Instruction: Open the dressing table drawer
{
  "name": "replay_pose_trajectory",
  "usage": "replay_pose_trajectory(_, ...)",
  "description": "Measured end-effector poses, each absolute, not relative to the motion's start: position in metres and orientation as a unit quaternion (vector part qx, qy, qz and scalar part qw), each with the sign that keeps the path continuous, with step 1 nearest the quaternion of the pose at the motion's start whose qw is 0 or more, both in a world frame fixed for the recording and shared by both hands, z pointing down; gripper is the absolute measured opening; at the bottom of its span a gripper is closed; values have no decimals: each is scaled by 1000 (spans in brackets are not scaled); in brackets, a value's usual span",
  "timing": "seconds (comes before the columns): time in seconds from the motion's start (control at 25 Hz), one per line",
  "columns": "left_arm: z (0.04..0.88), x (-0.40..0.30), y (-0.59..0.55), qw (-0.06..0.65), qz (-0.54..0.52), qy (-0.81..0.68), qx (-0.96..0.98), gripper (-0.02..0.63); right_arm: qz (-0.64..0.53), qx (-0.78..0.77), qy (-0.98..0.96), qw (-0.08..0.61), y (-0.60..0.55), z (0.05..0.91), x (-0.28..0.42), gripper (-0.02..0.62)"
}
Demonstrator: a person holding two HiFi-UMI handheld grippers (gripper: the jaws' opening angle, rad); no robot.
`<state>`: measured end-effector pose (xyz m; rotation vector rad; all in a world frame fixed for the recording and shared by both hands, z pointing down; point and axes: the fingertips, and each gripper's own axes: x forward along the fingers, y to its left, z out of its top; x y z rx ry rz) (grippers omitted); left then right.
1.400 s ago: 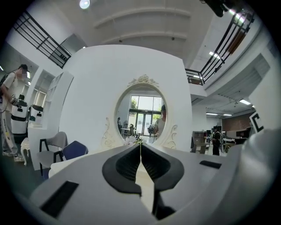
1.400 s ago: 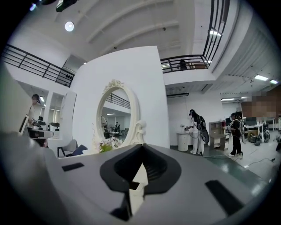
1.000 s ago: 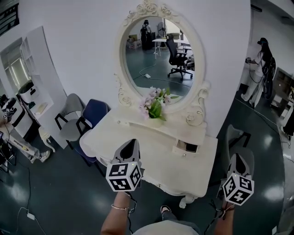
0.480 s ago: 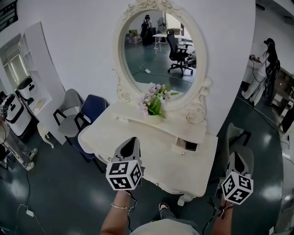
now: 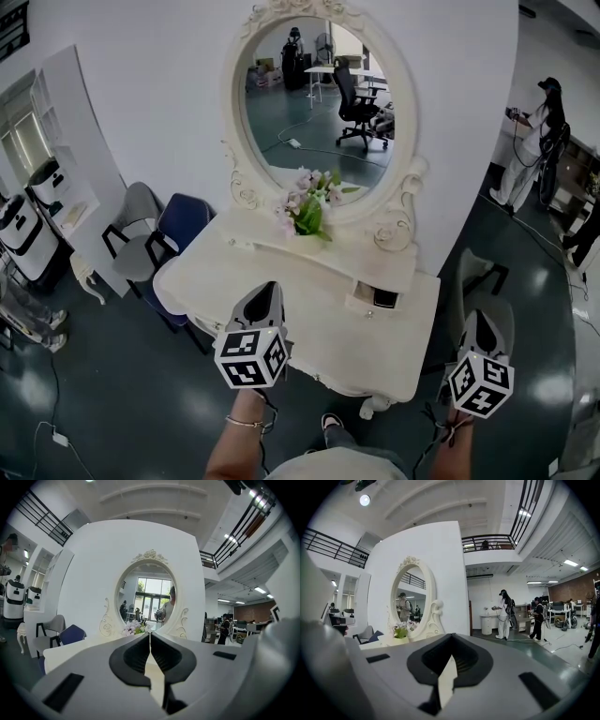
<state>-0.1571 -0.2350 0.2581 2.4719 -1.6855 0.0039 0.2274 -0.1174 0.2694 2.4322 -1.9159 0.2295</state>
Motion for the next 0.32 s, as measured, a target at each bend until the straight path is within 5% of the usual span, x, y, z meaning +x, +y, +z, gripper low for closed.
replay_pose_trajectory(0.32, 261, -156, -237, 78, 6, -561, 824, 21, 77, 783, -617, 20, -118, 274, 226, 2)
